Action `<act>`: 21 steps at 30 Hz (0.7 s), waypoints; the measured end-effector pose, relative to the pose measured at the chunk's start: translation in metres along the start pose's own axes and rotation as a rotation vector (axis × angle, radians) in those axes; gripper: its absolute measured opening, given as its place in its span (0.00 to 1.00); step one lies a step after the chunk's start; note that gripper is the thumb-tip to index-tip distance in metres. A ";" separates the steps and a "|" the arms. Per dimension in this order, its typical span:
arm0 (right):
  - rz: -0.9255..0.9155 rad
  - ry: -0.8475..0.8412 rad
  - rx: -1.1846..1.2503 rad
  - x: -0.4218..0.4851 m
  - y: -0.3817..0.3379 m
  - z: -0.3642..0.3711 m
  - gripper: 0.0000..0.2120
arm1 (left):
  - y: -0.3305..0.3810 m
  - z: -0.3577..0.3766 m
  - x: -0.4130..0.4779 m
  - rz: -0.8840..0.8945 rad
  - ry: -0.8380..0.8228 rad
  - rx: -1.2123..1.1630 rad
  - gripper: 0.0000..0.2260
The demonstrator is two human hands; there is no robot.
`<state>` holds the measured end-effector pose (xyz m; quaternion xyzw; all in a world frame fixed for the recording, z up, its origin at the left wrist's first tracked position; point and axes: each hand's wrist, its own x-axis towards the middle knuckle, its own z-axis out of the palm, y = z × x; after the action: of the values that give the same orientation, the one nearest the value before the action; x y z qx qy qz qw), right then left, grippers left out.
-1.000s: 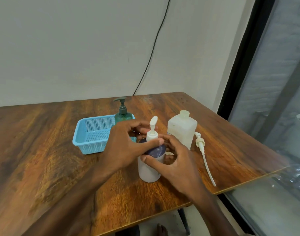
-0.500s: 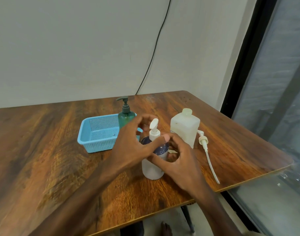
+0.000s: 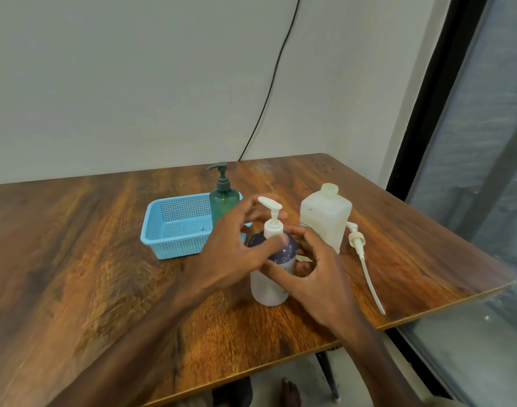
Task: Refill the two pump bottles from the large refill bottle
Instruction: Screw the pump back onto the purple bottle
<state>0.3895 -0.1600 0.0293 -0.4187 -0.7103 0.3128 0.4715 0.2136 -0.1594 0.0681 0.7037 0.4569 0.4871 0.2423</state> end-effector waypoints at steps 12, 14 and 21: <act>-0.007 -0.008 0.010 0.000 0.001 0.001 0.34 | 0.000 -0.014 0.003 0.023 -0.051 0.060 0.18; -0.007 -0.006 0.006 0.000 0.001 0.001 0.34 | 0.000 -0.011 0.002 0.042 -0.009 0.108 0.16; -0.011 -0.009 -0.032 -0.001 0.003 0.000 0.35 | 0.008 -0.006 0.002 0.118 0.129 0.220 0.09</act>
<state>0.3906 -0.1589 0.0263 -0.4207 -0.7196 0.3007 0.4634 0.2113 -0.1624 0.0781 0.7190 0.4799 0.4917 0.1050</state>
